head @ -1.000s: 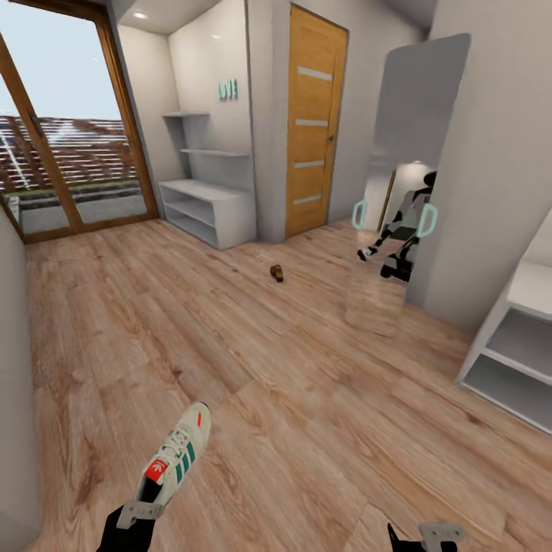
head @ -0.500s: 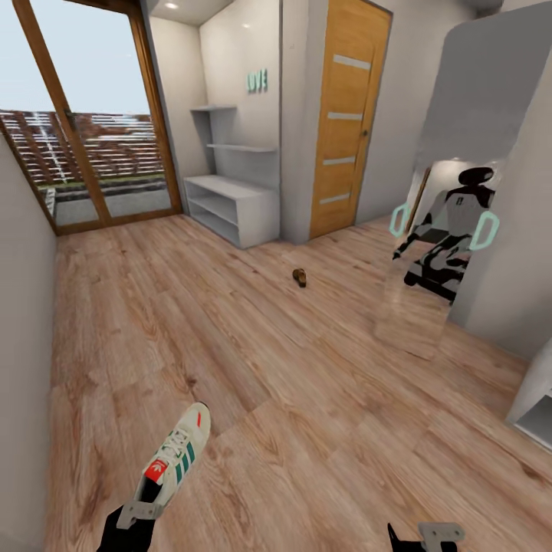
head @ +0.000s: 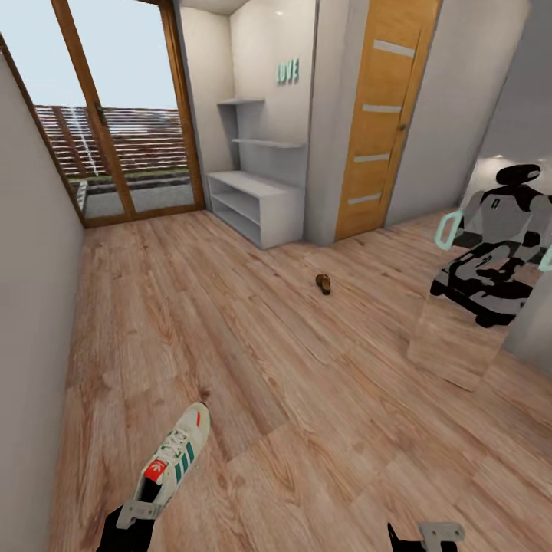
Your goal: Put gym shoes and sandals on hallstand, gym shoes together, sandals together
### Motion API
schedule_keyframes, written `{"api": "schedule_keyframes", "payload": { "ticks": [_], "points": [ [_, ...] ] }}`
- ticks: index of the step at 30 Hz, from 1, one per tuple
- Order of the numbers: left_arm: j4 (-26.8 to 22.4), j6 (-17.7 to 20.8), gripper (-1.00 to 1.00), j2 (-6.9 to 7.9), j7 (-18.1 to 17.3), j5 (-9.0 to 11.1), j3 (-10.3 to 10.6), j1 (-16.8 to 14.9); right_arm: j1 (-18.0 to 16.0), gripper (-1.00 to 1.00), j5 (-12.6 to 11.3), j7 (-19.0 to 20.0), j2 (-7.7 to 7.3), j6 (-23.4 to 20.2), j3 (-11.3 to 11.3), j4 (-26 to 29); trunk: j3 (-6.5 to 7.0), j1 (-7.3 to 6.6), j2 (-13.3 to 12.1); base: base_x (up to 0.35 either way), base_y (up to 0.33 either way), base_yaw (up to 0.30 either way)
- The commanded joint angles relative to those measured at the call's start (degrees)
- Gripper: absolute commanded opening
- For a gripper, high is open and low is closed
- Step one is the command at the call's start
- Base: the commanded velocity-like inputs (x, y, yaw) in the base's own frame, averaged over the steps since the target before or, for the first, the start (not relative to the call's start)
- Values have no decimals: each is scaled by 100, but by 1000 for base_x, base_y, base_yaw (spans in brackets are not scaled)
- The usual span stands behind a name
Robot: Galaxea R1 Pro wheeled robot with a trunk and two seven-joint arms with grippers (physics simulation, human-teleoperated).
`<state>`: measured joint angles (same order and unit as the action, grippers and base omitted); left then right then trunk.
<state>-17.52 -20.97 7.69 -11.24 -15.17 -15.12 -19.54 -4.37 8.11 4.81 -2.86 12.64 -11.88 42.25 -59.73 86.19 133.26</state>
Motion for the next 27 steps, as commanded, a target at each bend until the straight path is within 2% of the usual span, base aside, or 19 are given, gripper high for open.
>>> {"api": "schedule_keyframes", "payload": {
  "ticks": [1, 11, 27],
  "points": [
    [3, -21, -100, -2, -32, -47, -51, -6, -2, 100, 59, 38, 5, 20, -34, 0, -11, 2, 2, 336, 0, 188],
    [3, -13, -100, 7, -28, -47, -61, -6, -2, 100, 59, 38, 3, 28, -34, 6, -70, 2, 2, 337, 0, 172],
    [3, -12, -100, 10, -25, -47, -61, -6, -2, 100, 76, 38, -4, 46, -42, 3, -79, 2, 2, 338, 0, 17]
  ]
}}
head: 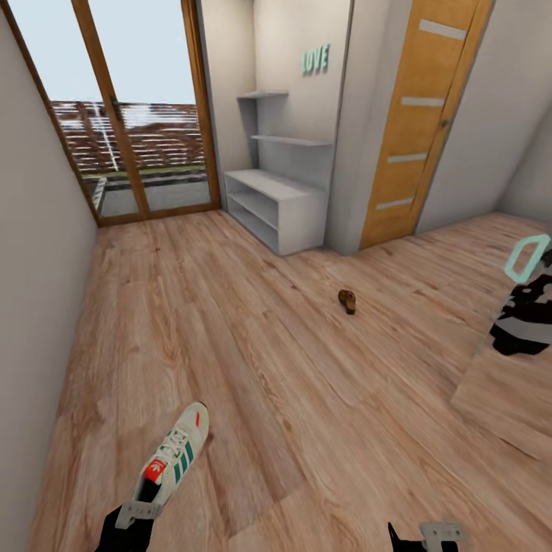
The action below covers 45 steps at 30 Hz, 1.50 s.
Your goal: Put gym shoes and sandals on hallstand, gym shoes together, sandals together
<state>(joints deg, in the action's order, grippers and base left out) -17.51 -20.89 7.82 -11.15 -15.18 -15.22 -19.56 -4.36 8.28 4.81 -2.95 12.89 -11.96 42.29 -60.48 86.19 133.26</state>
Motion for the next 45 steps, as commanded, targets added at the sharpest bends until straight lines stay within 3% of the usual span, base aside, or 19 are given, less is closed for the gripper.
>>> {"api": "schedule_keyframes", "payload": {
  "ticks": [1, 17, 25, 45],
  "points": [
    [2, -20, -100, -2, -34, -47, -51, -4, -4, 100, 59, 38, 5, 21, -34, -2, -5, 2, 2, 339, 0, 0],
    [-7, -20, -100, 0, -28, -47, -73, -4, -4, 100, 59, 30, 5, 21, -33, -36, -5, 2, 2, 339, 0, 0],
    [-4, -22, -100, 0, -35, -70, -437, -4, -4, 100, 52, 37, 5, 21, -33, -88, -5, 2, 2, 339, -13, 0],
    [2, -23, -100, -4, -36, -73, -464, -4, -4, 100, 51, 37, 5, 21, -27, -90, -5, 2, 2, 324, -106, 0]
  ]
}}
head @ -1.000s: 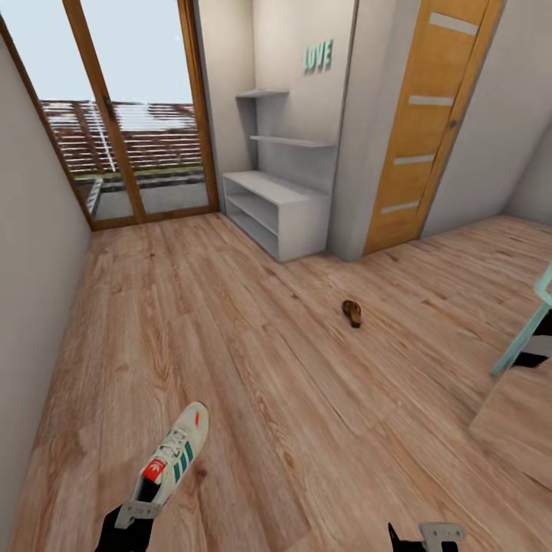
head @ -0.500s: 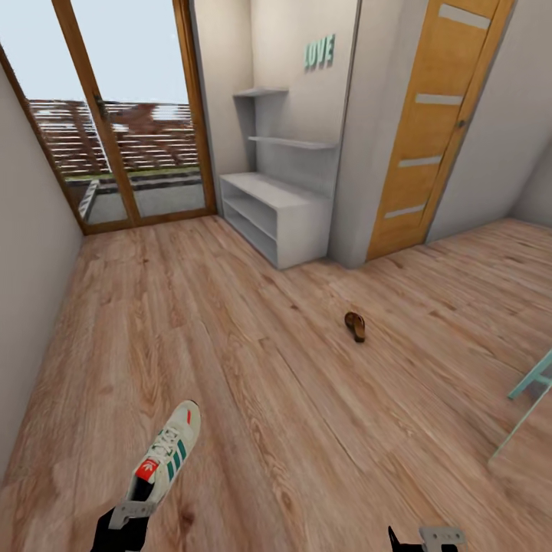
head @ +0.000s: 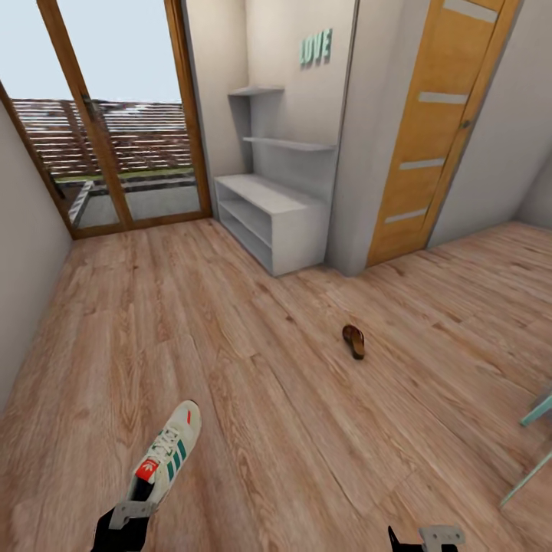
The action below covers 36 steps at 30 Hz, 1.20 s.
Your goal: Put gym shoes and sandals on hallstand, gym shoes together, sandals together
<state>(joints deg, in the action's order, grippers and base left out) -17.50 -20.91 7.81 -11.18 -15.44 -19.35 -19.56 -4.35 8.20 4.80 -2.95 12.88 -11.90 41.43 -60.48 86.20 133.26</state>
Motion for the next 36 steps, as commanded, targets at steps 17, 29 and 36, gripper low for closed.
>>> {"api": "schedule_keyframes", "payload": {
  "ticks": [17, 29, 36],
  "points": [
    [1, -24, -100, -7, -33, -47, -51, -4, -4, 100, 59, 35, 5, 22, -31, -4, -4, 2, 2, 296, -141, 5],
    [1, -26, -100, -7, -33, -43, -51, -4, -4, 100, 59, 31, 14, 22, -36, 12, -4, 2, 2, 284, -161, 173],
    [1, -26, -100, -7, -33, -39, -51, -4, -4, 100, 55, 31, 14, 24, -39, 13, -4, 2, 2, 287, -161, 49]
  ]
}}
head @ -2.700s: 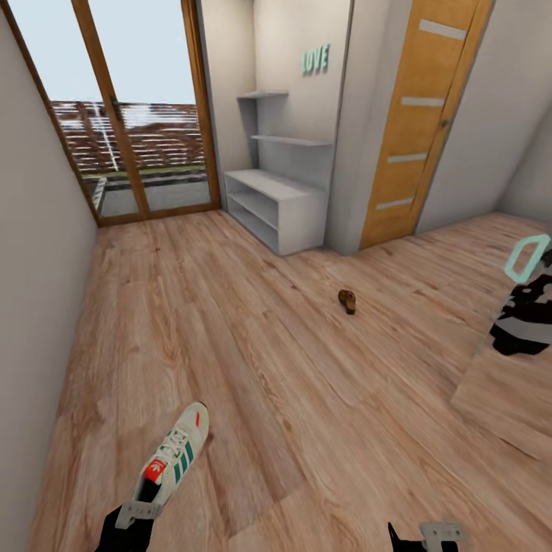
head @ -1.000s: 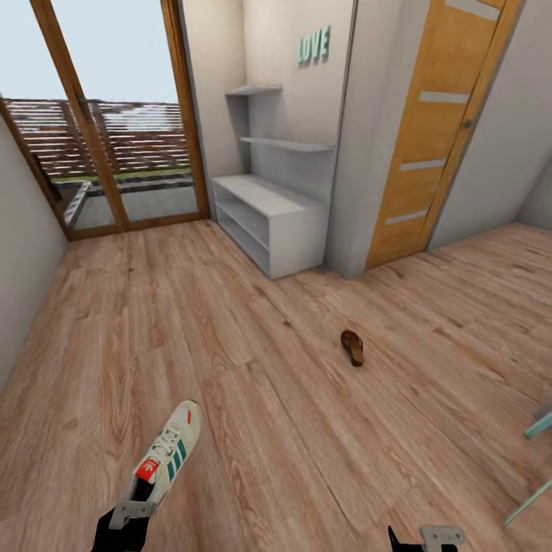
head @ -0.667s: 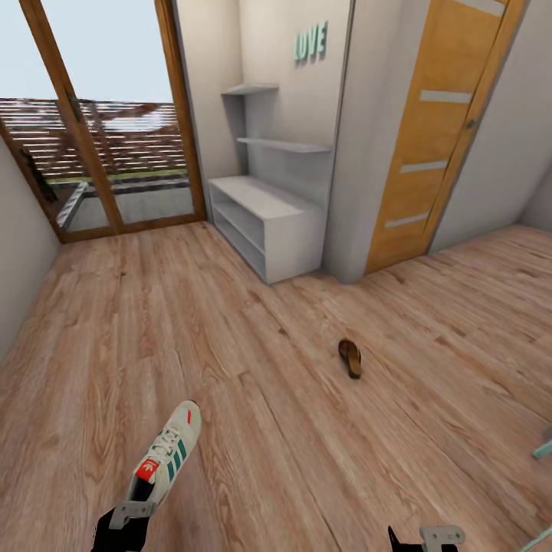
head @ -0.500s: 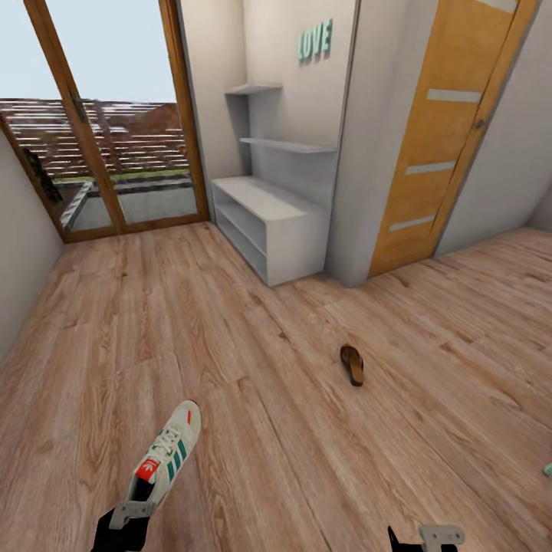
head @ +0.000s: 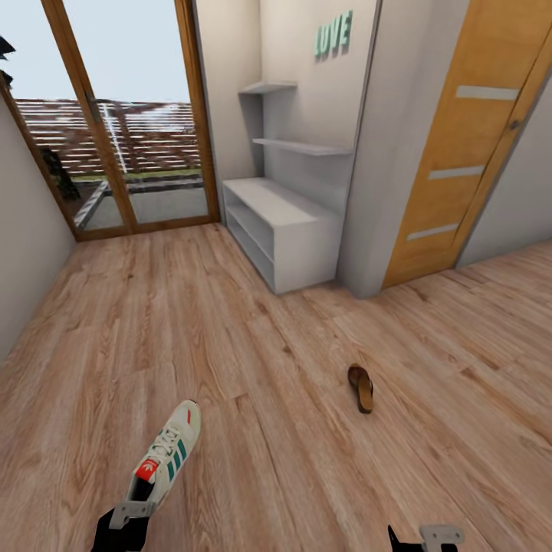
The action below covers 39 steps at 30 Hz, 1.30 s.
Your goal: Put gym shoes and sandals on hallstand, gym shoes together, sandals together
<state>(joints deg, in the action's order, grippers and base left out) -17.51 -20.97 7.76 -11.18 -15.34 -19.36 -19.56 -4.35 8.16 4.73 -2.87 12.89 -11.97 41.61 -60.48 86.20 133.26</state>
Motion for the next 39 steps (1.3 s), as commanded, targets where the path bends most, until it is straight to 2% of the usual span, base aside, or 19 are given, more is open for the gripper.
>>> {"api": "schedule_keyframes", "payload": {
  "ticks": [1, 34, 39],
  "points": [
    [2, -21, -100, -2, -33, -49, -50, -4, -4, 100, 60, 37, 5, 22, -33, -6, -4, 2, 2, 301, -148, 16],
    [-1, -20, -100, 3, -33, -47, -51, -4, -4, 100, 48, 45, 14, 20, -25, -7, -4, 2, 2, 308, -130, 1],
    [-37, -16, -100, -5, -50, -63, -19, -4, -4, 100, 41, 66, 8, 7, -29, -3, -4, 2, 2, 156, -42, 0]
  ]
}}
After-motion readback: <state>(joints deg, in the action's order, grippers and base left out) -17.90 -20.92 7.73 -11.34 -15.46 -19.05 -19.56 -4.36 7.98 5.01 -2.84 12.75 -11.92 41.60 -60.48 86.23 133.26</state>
